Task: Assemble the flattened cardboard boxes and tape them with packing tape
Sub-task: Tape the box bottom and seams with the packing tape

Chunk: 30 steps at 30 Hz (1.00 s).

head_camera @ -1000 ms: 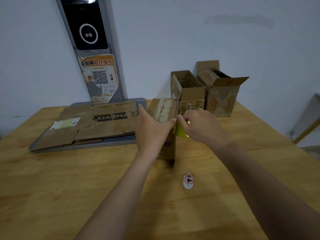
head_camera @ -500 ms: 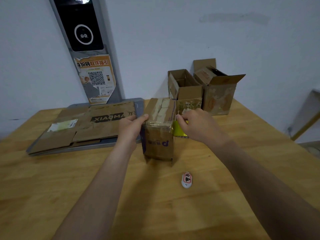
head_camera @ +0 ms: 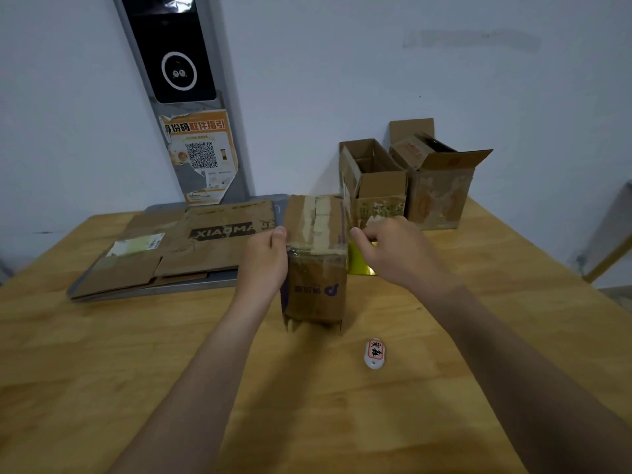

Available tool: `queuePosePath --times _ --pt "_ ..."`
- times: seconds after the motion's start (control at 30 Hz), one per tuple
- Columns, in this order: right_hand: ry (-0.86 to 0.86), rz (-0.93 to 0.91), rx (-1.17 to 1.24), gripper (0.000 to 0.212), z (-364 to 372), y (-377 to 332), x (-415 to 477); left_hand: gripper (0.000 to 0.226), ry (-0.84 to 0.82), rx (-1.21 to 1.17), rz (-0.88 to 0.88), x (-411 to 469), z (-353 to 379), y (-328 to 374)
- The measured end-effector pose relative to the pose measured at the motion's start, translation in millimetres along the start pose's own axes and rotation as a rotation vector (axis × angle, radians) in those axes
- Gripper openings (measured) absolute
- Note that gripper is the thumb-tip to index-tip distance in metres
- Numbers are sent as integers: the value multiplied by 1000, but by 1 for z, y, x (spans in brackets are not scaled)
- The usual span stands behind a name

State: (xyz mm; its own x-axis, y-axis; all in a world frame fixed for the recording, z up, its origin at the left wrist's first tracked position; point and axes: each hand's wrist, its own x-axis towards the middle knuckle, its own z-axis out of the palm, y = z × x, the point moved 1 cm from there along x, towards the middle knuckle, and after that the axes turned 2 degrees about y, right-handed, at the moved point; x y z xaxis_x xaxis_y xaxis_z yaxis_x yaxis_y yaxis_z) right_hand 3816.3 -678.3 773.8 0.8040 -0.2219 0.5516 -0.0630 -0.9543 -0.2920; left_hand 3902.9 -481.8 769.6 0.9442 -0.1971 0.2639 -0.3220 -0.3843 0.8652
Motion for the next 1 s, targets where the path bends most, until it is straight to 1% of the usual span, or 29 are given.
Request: queuePosePath --times 0.1,0.23,0.27,0.37,0.4,0.43,0.5,0.57,0.67,0.7,0.77,0.83,0.9,1.0 --pt "-17 -43 -31 61 -3 -5 -5 41 -54 140 80 -11 -8 0" --pt "-46 -73 -66 61 -5 -16 -6 31 -50 316 75 -16 -7 3" --pt "-47 -93 -77 60 -5 -19 -5 39 -45 381 72 -17 -5 6" --pt "-29 -136 -112 59 -5 -26 -5 102 -32 584 23 -17 5 16" --pt "-25 -138 -127 58 -6 -27 -5 115 -29 627 9 -18 8 17" --pt "-25 -136 -133 57 -6 -27 -6 122 -36 654 0 -19 10 18" --pt "-31 -132 -116 56 -7 -25 -6 128 -52 661 21 -19 11 18" --pt "-39 -122 -107 56 -8 -22 -6 125 -89 600 73 -16 6 18" --pt "-19 -108 -97 58 -13 -18 -5 94 -171 435 205 -16 -6 19" --pt "-7 -103 -95 58 -15 -17 -5 92 -197 413 227 -16 -8 19" --pt "5 -103 -114 57 -15 -17 -4 108 -201 451 237 -18 -6 18" --pt "-3 -106 -145 58 -12 -17 -6 122 -152 528 254 -21 -1 14" --pt "0 -79 -121 58 -8 -16 -9 126 -109 517 247 -22 1 10" --pt "22 -66 -93 58 -5 -11 -14 124 -82 441 208 -15 2 1"
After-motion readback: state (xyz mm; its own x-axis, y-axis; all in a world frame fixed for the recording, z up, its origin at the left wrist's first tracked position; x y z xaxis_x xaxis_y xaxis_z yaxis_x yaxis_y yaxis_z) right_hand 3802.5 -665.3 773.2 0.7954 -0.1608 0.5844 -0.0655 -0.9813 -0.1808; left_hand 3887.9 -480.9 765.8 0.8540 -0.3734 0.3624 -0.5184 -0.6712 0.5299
